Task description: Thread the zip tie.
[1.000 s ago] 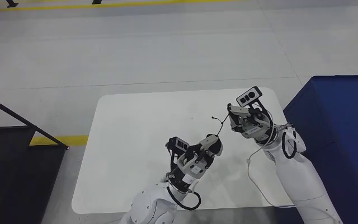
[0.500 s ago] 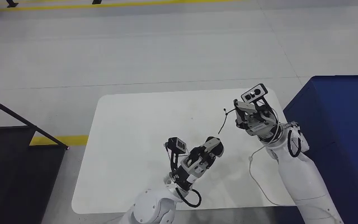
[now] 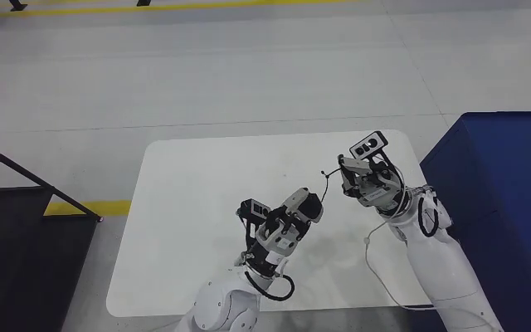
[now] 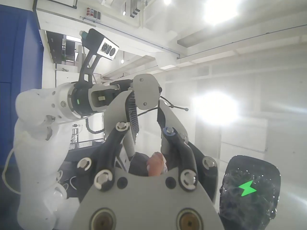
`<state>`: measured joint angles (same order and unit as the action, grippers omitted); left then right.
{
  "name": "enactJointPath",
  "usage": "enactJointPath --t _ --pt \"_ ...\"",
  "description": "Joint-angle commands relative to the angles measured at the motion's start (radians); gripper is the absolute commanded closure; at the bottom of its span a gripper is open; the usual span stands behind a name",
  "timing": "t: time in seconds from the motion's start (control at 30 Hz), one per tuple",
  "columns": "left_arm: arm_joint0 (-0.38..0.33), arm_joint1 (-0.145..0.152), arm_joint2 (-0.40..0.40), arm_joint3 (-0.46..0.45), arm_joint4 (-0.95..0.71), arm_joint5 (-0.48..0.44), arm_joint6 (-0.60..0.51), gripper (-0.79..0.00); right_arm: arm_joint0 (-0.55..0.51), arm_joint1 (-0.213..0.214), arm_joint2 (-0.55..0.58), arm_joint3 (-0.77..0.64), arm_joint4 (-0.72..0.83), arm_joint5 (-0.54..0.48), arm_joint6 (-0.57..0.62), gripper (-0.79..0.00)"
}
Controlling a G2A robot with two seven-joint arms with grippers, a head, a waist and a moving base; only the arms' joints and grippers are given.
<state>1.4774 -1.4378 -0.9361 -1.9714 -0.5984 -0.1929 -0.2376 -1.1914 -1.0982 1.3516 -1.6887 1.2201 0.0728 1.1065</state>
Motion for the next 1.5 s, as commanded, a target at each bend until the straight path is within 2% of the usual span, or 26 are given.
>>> enactJointPath --t 0.0,0.2,0.37,0.47,0.53,0.73,0.93,1.2,1.27,1.3,1.47 --pt "0.000 -0.001 0.007 0.001 0.004 0.000 -0.004 -0.243 -0.002 -0.001 0.000 -0.001 -0.001 0.001 -0.001 0.000" --pt "-0.007 -0.003 0.025 -0.002 0.043 -0.008 -0.004 -0.215 -0.007 -0.004 -0.002 -0.004 -0.008 0.004 -0.001 0.000" --pt "-0.007 -0.007 0.033 -0.015 0.036 -0.052 0.008 -0.194 -0.015 -0.006 -0.002 -0.014 -0.019 0.014 0.001 0.000" --pt "-0.009 -0.011 0.031 -0.023 0.016 -0.076 0.024 -0.077 -0.022 -0.006 -0.004 -0.017 -0.029 0.020 0.005 0.000" --pt "-0.010 -0.011 0.032 -0.024 0.013 -0.077 0.021 -0.071 -0.027 -0.007 -0.005 -0.019 -0.034 0.020 0.008 0.000" --pt "-0.002 -0.012 0.036 -0.027 0.011 -0.087 0.005 -0.129 -0.034 -0.010 -0.012 -0.023 -0.045 0.025 0.008 0.000" --pt "0.002 -0.013 0.035 -0.026 0.009 -0.098 0.002 -0.139 -0.037 -0.012 -0.015 -0.024 -0.046 0.029 0.006 0.000" --pt "0.011 -0.016 0.031 -0.021 -0.004 -0.149 0.006 -0.231 -0.038 -0.014 -0.004 -0.017 -0.045 0.032 0.008 0.000" --pt "0.012 -0.017 0.030 -0.022 -0.020 -0.177 -0.003 -0.323 -0.039 -0.015 -0.001 -0.015 -0.043 0.033 0.007 0.000" --pt "0.013 -0.018 0.029 -0.018 -0.025 -0.190 -0.011 -0.332 -0.040 -0.015 0.000 -0.014 -0.043 0.034 0.007 0.000" --pt "0.010 -0.018 0.029 -0.006 -0.008 -0.241 -0.049 -0.326 -0.043 -0.016 0.004 -0.012 -0.042 0.035 0.005 0.000"
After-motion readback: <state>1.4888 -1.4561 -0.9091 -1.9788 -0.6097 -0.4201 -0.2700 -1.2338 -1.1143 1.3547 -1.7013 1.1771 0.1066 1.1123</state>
